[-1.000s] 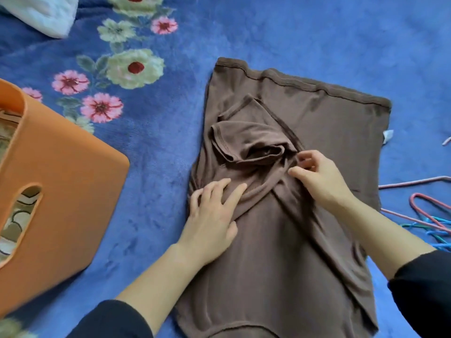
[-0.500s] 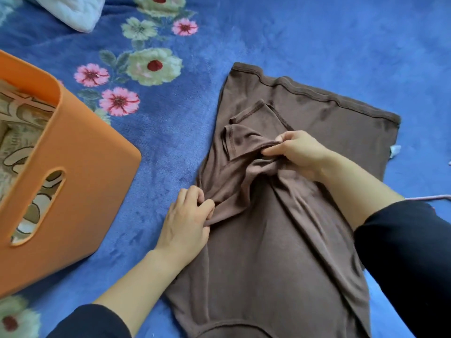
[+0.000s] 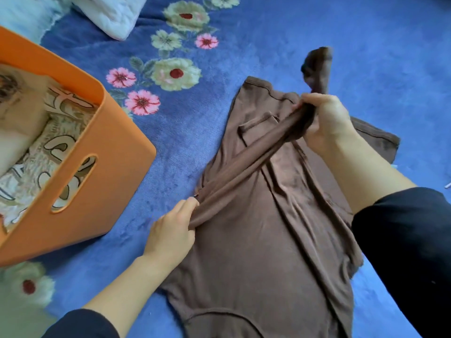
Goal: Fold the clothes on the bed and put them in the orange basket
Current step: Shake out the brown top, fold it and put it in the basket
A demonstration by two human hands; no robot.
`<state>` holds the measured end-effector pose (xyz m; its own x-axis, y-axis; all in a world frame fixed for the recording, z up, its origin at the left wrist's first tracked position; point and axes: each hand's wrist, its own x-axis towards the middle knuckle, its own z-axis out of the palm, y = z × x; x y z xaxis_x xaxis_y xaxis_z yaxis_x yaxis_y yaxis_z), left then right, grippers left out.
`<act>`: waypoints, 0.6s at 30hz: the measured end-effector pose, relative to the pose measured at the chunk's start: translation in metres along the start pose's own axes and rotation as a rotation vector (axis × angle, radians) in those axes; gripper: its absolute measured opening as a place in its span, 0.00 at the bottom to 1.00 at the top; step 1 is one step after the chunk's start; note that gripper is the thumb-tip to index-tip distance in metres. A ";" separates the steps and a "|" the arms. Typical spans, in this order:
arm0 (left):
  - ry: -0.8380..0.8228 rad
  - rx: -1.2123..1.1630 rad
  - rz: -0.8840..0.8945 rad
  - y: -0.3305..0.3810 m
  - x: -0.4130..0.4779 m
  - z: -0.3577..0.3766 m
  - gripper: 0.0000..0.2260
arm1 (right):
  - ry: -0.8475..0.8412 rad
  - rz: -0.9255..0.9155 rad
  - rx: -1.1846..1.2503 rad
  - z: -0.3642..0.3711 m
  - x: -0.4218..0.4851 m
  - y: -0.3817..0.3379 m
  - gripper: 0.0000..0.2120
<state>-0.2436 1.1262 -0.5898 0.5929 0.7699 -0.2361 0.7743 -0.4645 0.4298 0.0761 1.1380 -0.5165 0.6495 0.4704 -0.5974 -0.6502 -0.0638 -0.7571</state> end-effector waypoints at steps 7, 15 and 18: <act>-0.150 0.157 0.372 0.004 -0.022 0.038 0.22 | 0.410 0.222 -0.339 -0.107 0.025 0.044 0.16; -0.172 0.212 0.348 0.004 -0.024 0.041 0.34 | 0.427 -0.102 -0.411 -0.110 0.031 0.029 0.15; -0.178 0.237 0.397 0.005 -0.024 0.035 0.39 | 0.400 -0.278 -0.316 -0.109 0.039 0.003 0.13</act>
<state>-0.2460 1.0899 -0.6123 0.8650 0.4361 -0.2482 0.4975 -0.8094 0.3120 0.1429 1.0602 -0.5712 0.9174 0.1416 -0.3719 -0.3246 -0.2744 -0.9052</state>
